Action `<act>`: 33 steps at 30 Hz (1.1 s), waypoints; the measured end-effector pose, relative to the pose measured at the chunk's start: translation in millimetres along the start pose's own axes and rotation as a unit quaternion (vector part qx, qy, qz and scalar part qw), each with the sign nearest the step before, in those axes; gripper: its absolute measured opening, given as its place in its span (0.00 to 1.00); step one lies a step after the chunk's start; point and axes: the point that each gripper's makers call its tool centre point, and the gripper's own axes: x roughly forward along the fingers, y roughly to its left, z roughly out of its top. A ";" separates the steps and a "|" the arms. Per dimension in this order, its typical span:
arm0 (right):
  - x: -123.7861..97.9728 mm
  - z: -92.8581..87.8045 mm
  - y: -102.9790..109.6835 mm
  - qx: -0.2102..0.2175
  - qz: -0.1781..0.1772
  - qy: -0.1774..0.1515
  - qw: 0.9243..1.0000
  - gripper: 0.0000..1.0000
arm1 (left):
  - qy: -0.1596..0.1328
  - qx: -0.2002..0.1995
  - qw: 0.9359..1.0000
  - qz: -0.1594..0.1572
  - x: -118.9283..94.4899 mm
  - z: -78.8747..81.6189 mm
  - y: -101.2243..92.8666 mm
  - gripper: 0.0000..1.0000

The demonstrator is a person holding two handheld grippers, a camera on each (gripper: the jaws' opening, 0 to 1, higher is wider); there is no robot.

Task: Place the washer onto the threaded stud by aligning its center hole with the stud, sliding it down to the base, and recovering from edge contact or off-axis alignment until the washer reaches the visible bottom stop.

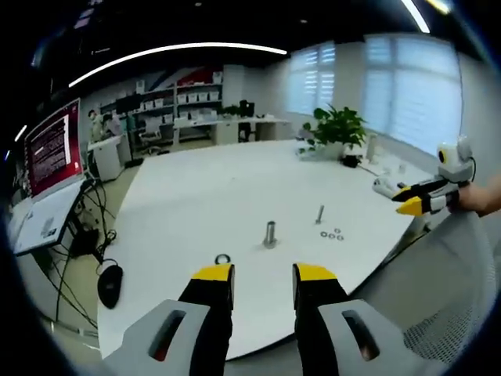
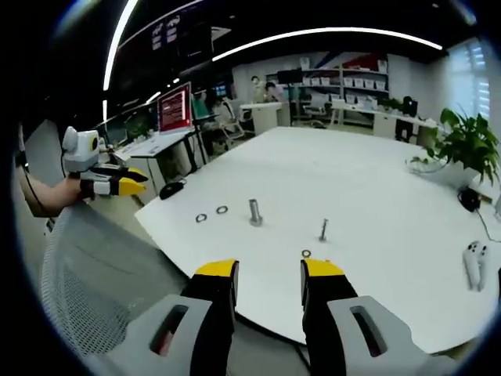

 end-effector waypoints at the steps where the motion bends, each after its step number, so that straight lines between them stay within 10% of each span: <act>1: 0.1 -1.1 0.4 -0.001 0.000 0.003 1.000 0.34 | 0.001 0.000 1.000 -0.004 0.1 -0.6 -1.4 0.28; 33: -2.6 7.7 13.0 0.005 0.036 -0.024 0.999 0.34 | 0.032 0.007 0.999 0.020 1.5 -12.3 5.7 0.28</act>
